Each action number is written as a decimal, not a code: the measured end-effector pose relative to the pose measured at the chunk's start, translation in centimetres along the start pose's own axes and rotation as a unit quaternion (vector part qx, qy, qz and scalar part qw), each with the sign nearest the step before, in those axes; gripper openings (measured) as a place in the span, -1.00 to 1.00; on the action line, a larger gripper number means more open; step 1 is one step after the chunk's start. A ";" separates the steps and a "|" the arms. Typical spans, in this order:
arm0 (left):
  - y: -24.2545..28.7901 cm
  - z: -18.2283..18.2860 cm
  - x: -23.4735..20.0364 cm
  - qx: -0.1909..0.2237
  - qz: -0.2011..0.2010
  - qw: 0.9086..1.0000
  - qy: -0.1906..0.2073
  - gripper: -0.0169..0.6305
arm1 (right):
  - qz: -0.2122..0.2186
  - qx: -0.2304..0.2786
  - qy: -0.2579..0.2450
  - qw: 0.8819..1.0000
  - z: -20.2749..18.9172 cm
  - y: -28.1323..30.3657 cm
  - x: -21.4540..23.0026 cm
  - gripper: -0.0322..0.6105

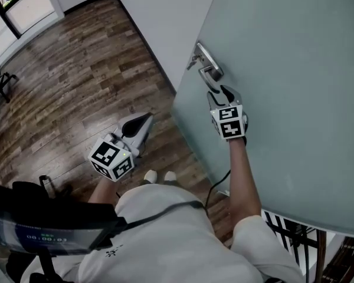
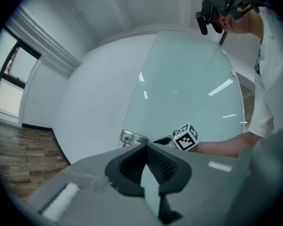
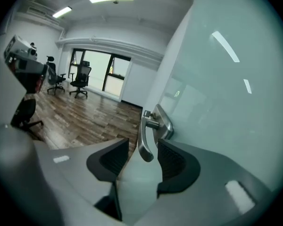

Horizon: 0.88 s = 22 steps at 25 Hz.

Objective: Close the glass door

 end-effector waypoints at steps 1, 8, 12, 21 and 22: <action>-0.3 -0.1 -0.1 -0.001 0.008 1.000 -0.001 -0.93 | 0.005 -0.013 -0.005 1.000 -0.3 0.7 0.2 -0.30; -2.9 -0.7 -1.1 -0.009 0.051 0.999 -0.005 -0.93 | 0.020 -0.036 0.004 0.999 -0.5 3.4 0.6 -0.43; -3.0 -1.6 -1.4 -0.016 0.056 0.998 -0.005 -0.93 | 0.046 -0.029 0.031 0.998 -0.7 3.8 1.2 -0.62; -2.8 -0.8 -0.3 -0.010 0.046 0.999 0.001 -0.93 | 0.063 -0.027 0.033 0.997 -0.4 3.4 0.6 -0.63; -2.9 -0.7 -0.3 -0.009 0.047 0.999 0.002 -0.93 | 0.064 -0.027 0.032 0.997 -0.4 3.4 0.3 -0.63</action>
Point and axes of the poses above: the fingertips, and each gripper's own axes: y forward along the fingers, x to its right, z out of its top, the point moved 3 cm from there along -y, backward along the fingers, and after that the axes turned 14 degrees about z, right-handed, at the moved point
